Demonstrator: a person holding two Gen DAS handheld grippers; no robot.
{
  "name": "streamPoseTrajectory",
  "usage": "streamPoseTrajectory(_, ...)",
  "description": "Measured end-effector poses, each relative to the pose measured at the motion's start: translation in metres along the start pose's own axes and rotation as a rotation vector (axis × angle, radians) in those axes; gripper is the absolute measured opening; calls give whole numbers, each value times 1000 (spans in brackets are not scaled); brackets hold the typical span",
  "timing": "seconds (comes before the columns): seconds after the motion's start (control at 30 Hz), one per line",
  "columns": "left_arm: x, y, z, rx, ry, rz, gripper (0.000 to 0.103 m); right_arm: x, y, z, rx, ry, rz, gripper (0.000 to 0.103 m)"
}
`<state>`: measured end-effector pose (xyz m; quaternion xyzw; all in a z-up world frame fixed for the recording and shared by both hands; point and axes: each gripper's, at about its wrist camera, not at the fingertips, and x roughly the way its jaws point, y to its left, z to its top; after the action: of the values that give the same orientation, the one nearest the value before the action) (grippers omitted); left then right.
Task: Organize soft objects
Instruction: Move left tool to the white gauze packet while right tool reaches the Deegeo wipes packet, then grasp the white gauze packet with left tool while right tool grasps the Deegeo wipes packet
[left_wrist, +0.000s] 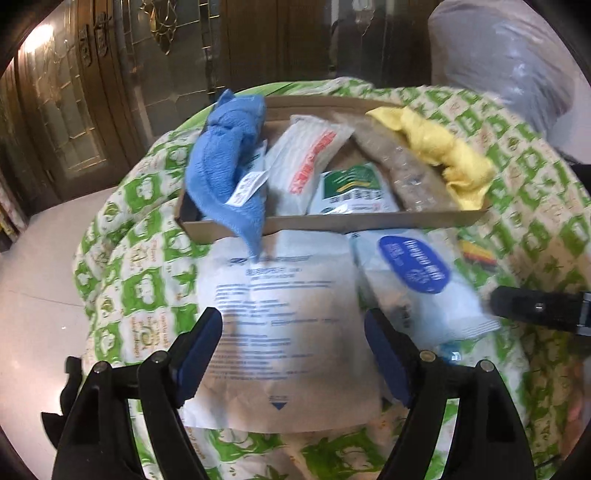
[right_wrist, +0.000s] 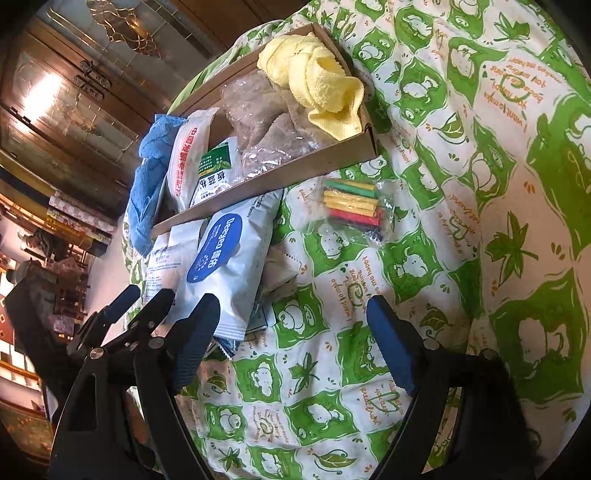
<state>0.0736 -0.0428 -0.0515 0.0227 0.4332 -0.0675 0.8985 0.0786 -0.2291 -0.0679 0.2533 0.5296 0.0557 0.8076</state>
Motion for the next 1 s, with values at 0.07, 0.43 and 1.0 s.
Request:
streamPoseTrajectory(0.07,4,-2,1,7,10,-13,80,0,0,1,-2,-7,-9,83)
streamPoseTrajectory(0.43,23,34,4,-138,67,13,85,16,53,36,-121,54,-43,83)
streamPoseTrajectory(1.0,10,46,2,-178,24,8,85,53,75,35,-211,198,-149,63)
